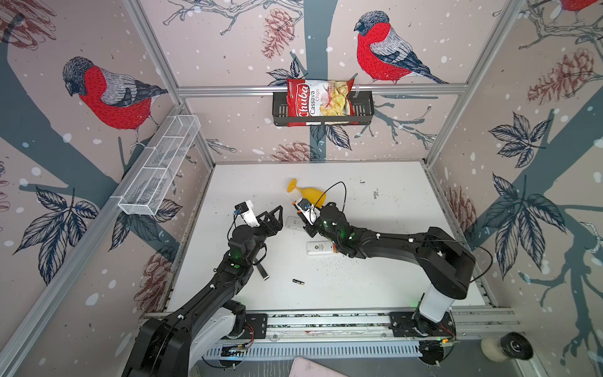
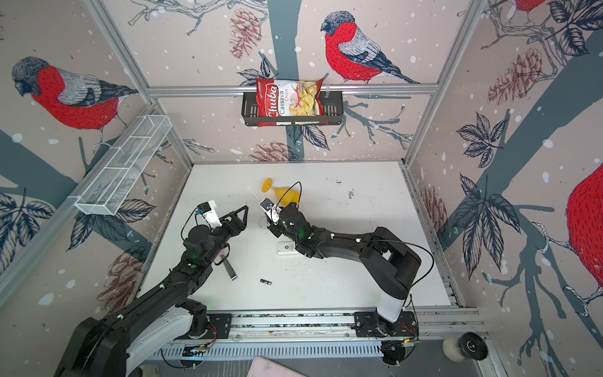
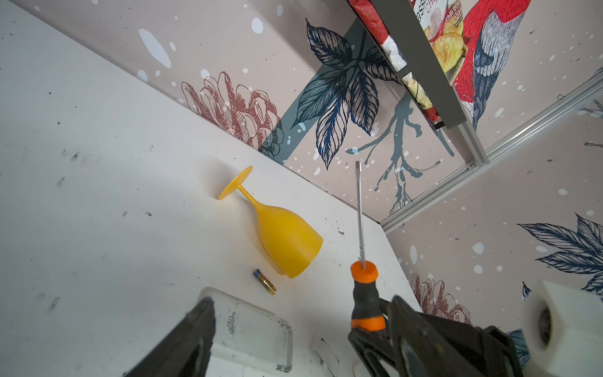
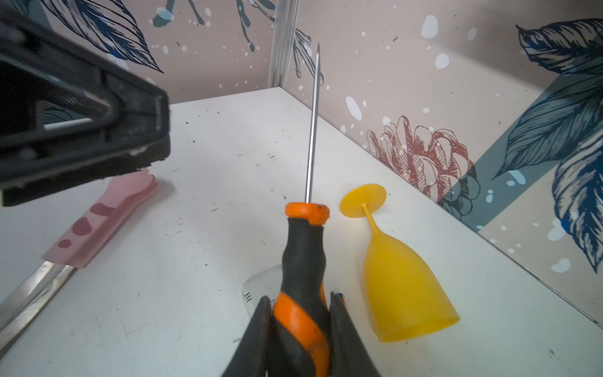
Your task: Unload the batteries from the remote control
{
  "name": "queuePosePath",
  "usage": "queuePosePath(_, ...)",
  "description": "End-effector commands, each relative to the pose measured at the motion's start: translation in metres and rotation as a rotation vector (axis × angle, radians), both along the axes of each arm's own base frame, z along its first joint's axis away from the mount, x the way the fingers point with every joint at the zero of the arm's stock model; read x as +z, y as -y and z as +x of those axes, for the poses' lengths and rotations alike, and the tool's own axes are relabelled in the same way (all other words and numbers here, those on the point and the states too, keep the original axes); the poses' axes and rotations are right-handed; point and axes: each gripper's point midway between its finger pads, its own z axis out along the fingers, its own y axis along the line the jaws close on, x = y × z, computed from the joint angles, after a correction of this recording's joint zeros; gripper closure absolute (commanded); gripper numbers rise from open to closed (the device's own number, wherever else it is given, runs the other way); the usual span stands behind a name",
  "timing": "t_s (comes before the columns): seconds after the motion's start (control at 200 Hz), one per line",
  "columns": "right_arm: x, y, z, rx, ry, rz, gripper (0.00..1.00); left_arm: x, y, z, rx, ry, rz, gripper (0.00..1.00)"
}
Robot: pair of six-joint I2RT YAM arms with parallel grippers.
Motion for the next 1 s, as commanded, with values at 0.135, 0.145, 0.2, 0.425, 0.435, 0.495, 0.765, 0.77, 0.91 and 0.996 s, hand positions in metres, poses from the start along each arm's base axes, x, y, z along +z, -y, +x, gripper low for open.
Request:
queuePosePath(0.135, 0.005, -0.001, 0.003, -0.106, 0.157, -0.051, 1.0, 0.022, 0.011, 0.005, -0.048, 0.083, -0.071, 0.21)
queuePosePath(0.145, 0.004, -0.001, 0.003, -0.109, 0.161, -0.054, 1.0, 0.022, 0.011, 0.006, -0.047, 0.083, -0.075, 0.22)
queuePosePath(0.2, 0.003, -0.002, 0.003, -0.124, 0.18, -0.062, 1.0, 0.021, 0.012, 0.007, -0.05, 0.078, -0.089, 0.23)
queuePosePath(0.425, 0.0, -0.006, 0.001, -0.143, 0.204, -0.082, 1.0, 0.014, 0.017, 0.012, -0.068, 0.054, -0.113, 0.31)
queuePosePath(0.435, 0.0, -0.006, 0.001, -0.143, 0.206, -0.082, 1.0, 0.014, 0.017, 0.012, -0.067, 0.054, -0.114, 0.31)
queuePosePath(0.495, 0.0, -0.005, 0.0, -0.145, 0.212, -0.082, 1.0, 0.013, 0.018, 0.014, -0.066, 0.052, -0.118, 0.34)
queuePosePath(0.765, -0.001, -0.005, -0.002, -0.146, 0.223, -0.087, 1.0, 0.017, 0.022, 0.025, -0.065, 0.049, -0.165, 0.39)
queuePosePath(0.77, 0.0, -0.005, -0.002, -0.146, 0.224, -0.087, 1.0, 0.017, 0.022, 0.025, -0.065, 0.049, -0.166, 0.4)
queuePosePath(0.91, -0.001, -0.005, -0.003, -0.14, 0.223, -0.088, 1.0, 0.022, 0.031, 0.03, -0.105, 0.064, -0.19, 0.4)
queuePosePath(0.996, 0.0, -0.005, -0.004, -0.135, 0.224, -0.081, 1.0, 0.02, 0.034, 0.035, -0.112, 0.055, -0.207, 0.41)
